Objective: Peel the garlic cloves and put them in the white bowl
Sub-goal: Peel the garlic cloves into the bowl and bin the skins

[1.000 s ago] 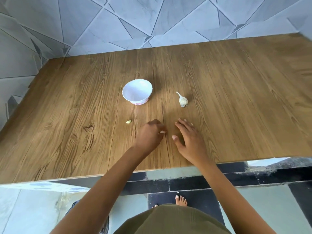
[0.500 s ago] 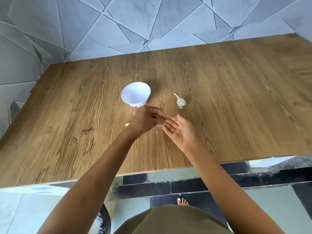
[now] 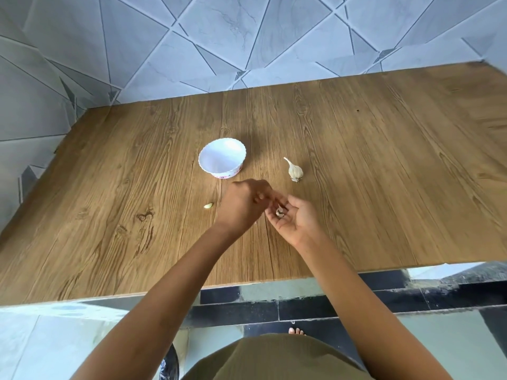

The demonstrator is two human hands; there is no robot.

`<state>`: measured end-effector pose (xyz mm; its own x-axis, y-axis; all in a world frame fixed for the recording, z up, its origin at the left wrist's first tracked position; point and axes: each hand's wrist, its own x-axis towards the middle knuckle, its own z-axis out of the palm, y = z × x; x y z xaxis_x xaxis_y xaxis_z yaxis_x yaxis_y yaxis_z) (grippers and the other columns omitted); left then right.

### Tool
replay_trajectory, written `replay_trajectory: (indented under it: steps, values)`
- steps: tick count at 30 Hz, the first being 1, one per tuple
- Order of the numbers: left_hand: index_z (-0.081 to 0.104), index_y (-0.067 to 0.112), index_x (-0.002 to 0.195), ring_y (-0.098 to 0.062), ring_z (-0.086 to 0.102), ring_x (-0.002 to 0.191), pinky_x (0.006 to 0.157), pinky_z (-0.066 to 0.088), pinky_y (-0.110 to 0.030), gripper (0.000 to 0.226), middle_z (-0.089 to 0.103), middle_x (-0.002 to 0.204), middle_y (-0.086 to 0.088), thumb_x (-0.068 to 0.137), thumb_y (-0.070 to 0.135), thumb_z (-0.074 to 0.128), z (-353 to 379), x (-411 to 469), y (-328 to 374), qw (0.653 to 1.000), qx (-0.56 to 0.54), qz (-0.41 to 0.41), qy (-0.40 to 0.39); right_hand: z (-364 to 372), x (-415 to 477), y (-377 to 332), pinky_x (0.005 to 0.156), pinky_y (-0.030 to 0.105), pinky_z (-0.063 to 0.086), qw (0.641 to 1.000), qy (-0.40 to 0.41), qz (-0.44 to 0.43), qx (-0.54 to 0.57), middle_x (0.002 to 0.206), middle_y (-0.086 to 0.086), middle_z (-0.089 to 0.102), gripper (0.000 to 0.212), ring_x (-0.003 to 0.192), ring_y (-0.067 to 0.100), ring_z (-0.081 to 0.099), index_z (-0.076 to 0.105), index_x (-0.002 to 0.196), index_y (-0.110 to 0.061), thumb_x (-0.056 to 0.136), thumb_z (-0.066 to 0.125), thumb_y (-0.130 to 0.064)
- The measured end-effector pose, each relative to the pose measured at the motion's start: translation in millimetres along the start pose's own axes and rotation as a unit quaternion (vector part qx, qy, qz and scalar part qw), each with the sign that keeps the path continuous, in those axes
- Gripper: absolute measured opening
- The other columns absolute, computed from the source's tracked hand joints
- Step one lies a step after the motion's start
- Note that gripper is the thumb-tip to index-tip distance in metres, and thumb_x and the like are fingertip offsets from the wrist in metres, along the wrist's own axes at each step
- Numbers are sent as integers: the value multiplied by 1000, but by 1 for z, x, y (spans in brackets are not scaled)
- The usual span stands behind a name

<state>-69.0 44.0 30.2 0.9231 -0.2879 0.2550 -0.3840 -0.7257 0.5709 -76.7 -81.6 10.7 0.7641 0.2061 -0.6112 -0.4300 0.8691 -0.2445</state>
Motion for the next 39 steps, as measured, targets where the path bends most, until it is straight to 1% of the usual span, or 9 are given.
replay_trajectory:
  steps: [4,7,14,17,21,26,31,33,39]
  values:
    - [74,10,98,-16,69,86,83,53,-30,16,74,97,-4,87,7,63,-9,-5,-21,987,91,-62,-114,-12,4,-11,76,32,51,1000,8,-23,8,91,17,63,33,87,24,61,60,92,6,101,34,-13]
    - [73,11,98,-12,67,86,78,49,-20,14,73,99,-1,88,13,65,2,-14,-23,976,121,-34,-177,-17,3,-15,76,31,51,1000,11,-28,4,92,17,63,32,87,24,61,61,92,5,100,35,-13]
    - [65,7,92,-23,64,73,59,51,-32,6,64,85,-7,90,7,59,18,-23,-36,954,262,56,-134,-19,2,-13,77,32,51,1000,8,-26,4,90,16,64,32,87,23,62,61,92,5,100,36,-12]
    - [59,1,90,-23,55,71,60,48,-35,9,58,82,-10,93,8,54,16,-23,-42,965,222,45,-132,-20,2,-12,79,32,52,1000,4,-21,2,91,16,64,33,88,23,62,61,92,5,100,36,-12]
    - [59,-1,84,-12,51,64,61,40,-23,10,58,75,-3,90,-4,53,-2,-10,-32,998,10,-6,-69,-17,0,-6,81,34,50,1000,-4,-9,-14,91,17,63,33,88,25,61,60,92,6,101,35,-13]
    - [74,13,95,-20,62,78,60,41,-26,16,65,88,-5,85,5,63,-8,-1,0,985,106,93,-95,-5,1,8,78,32,50,1000,-2,12,-8,69,12,63,32,71,19,58,60,84,4,99,38,-13]
    - [73,21,95,-16,60,73,61,46,-28,14,69,87,1,84,15,66,-7,-10,-1,993,108,3,-39,-2,0,13,87,32,48,1000,-11,12,-25,74,17,68,33,66,25,69,60,90,6,101,35,-14]
    - [74,19,92,-14,60,69,64,52,-31,12,72,85,1,83,15,67,-8,-16,-11,996,84,-22,-21,-3,0,14,82,33,50,1000,-11,10,-24,83,19,67,32,77,27,67,60,93,6,101,36,-14]
    - [74,17,99,-15,67,81,73,56,-33,15,72,96,1,89,17,62,0,-27,-36,980,144,-84,-110,-12,-3,12,78,35,51,1000,4,-10,-21,93,18,65,33,92,26,62,61,96,6,101,36,-14]
